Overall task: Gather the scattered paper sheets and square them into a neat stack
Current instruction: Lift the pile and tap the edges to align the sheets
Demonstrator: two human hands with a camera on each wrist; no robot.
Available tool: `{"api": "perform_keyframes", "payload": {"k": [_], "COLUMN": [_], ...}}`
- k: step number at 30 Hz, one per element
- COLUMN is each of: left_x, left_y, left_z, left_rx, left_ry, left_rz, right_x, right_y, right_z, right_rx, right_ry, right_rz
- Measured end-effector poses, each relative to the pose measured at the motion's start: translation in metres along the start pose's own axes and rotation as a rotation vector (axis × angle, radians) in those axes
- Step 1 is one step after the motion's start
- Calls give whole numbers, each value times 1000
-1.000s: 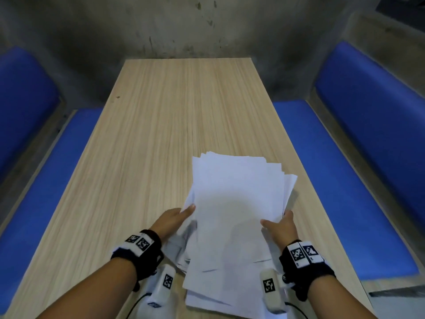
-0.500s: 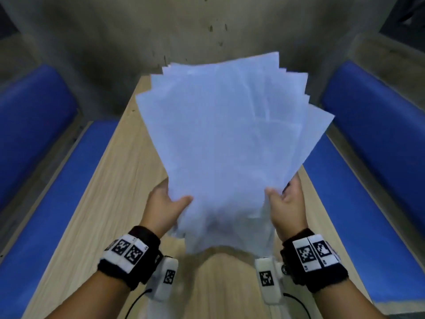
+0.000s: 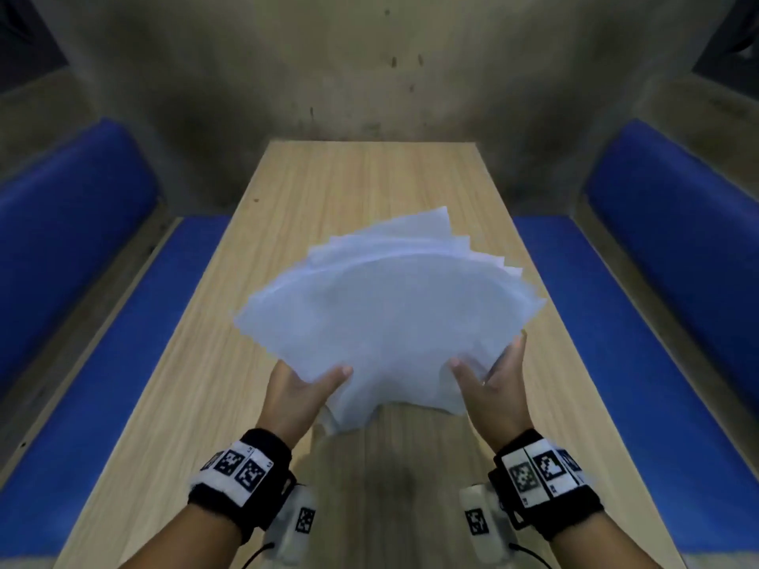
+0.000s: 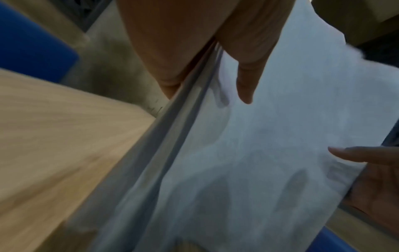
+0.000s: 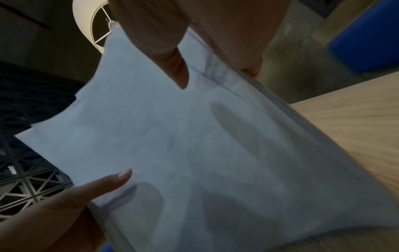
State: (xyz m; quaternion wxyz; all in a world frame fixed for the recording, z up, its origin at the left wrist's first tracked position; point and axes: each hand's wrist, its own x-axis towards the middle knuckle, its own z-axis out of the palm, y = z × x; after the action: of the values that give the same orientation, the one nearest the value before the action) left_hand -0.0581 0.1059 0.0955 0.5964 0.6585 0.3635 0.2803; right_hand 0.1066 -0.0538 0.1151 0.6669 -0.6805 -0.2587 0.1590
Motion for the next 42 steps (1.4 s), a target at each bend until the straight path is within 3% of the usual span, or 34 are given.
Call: {"api": "perform_keyframes", "payload": {"k": [2, 7, 11, 13, 15, 18, 20, 23, 27, 34, 36, 39, 42], "left_x": [-1, 6, 10, 12, 11, 5, 5, 11, 18, 30, 33, 41, 45], "left_y": [4, 20, 32, 47, 69, 111, 136, 145, 144, 169, 171, 168, 156], "left_z": [2, -4, 3, 3, 0, 4, 17, 38, 42, 49, 45, 16, -27], "left_rx": [-46, -211, -145, -71, 105, 728, 1130, 1363, 1404, 1487, 1441, 1228, 748], "left_ry": [-45, 23, -41, 92, 320, 450, 286, -43, -164, -351, -403, -359, -281], "left_rz": [-43, -37, -45, 91, 331, 768, 835, 727, 923, 831, 803, 825, 701], "right_x": [1, 14, 13, 15, 18, 19, 21, 22, 22, 20, 20, 21, 20], "right_y": [1, 3, 6, 6, 6, 8, 8, 6, 7, 7, 10, 29, 52], "right_z": [1, -12, -2, -1, -3, -6, -7, -9, -13, -16, -15, -27, -46], "right_rx": [28, 119, 31, 32, 32, 29, 31, 83, 125, 181, 176, -8, -21], "right_ry": [14, 72, 38, 70, 56, 16, 7, -2, -49, -112, -54, 197, 299], "right_rz": [21, -13, 44, 52, 73, 111, 123, 145, 135, 177, 158, 141, 410]}}
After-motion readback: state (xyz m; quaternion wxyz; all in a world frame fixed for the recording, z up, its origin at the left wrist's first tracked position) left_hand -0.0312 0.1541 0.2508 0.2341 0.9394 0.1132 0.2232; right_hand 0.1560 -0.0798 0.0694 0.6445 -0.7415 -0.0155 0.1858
